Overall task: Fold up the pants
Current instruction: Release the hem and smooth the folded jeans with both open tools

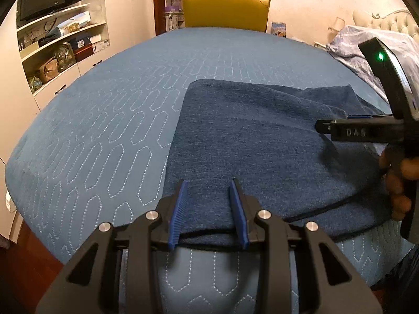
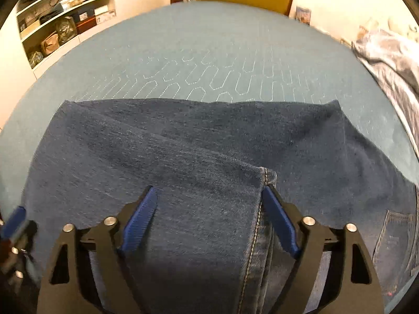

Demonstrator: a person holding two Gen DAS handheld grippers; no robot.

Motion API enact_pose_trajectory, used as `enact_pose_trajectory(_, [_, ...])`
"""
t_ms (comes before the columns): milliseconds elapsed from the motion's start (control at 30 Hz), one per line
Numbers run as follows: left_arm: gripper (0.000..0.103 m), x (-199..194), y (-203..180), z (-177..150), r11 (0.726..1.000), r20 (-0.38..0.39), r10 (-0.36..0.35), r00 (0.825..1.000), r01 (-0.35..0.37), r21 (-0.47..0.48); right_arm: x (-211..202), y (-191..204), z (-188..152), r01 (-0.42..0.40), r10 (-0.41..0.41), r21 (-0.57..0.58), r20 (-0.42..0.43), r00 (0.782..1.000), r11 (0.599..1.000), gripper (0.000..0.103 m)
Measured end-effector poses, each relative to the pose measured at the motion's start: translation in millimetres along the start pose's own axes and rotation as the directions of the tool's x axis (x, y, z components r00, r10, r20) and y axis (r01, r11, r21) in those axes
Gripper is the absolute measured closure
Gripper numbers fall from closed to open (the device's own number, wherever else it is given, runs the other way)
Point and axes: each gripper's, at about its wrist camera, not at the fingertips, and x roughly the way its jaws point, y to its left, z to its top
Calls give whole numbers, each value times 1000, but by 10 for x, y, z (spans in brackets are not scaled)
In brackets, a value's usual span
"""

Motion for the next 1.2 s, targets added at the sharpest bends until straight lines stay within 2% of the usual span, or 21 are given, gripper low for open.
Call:
enact_pose_trajectory(67, [65,-67,-19,85,1000,-14,5,1000,-5,5,9,4,-28,-2,2,3,-8,1000,1000,23])
enact_pose_trajectory(200, [65,-123,-84,459,997,34,-8,999,5,73,17,20,-63,-3,3,-1,-5,1000,1000,22])
enact_pose_trajectory(267, [65,-89,-80,666,997,48,-36,998,32,77,21,10,-70,-7,7,2,-7,1000,1000,22])
enact_pose_trajectory(400, [65,276,-185,1065,982,-7,-57,998,58,182,23,-4,-68,-8,8,2,-5,1000,1000,22])
enact_pose_trajectory(467, [65,536,-156,1183,976,-85,-112,990,125,176,24,-8,-68,-12,12,4,-5,1000,1000,22])
enact_pose_trajectory(500, [65,655,-127,1217,977,-112,-98,989,117,176,24,-14,-70,-15,15,5,-5,1000,1000,22])
enact_pose_trajectory(567, [65,901,-61,1218,978,-183,-37,982,74,194,27,-33,-72,-20,20,6,-7,1000,1000,22])
enact_pose_trajectory(600, [64,961,-22,1204,979,-194,-53,980,89,183,30,-35,-68,-21,21,6,-8,1000,1000,22])
enact_pose_trajectory(667, [64,961,21,1185,982,-181,-74,981,103,158,34,-49,-65,-21,21,8,-8,1000,1000,21])
enact_pose_trajectory(733, [63,948,-32,1154,980,-166,-35,985,67,189,32,-59,-59,-24,24,6,-7,1000,1000,21])
enact_pose_trajectory(833, [63,957,-48,1131,983,-153,-19,988,46,175,-70,-94,-41,-34,34,8,6,999,999,22])
enact_pose_trajectory(933, [63,940,-34,1131,986,-151,-19,988,44,161,-361,-88,-90,-40,41,-14,68,997,999,22])
enact_pose_trajectory(1000, [60,813,-31,1135,989,-129,14,992,5,147,-500,-117,-177,-72,72,1,64,995,997,22])
enact_pose_trajectory(1067, [58,535,-7,1072,991,-62,-9,998,17,130,-533,-156,-258,-94,93,23,39,995,995,23])
enact_pose_trajectory(1133, [57,279,13,933,996,-12,-11,1000,12,89,-512,-183,-358,-81,81,31,12,997,996,25])
enact_pose_trajectory(1200, [57,97,56,723,999,6,-24,1000,24,42,-453,-209,-455,-79,80,41,-25,996,996,28])
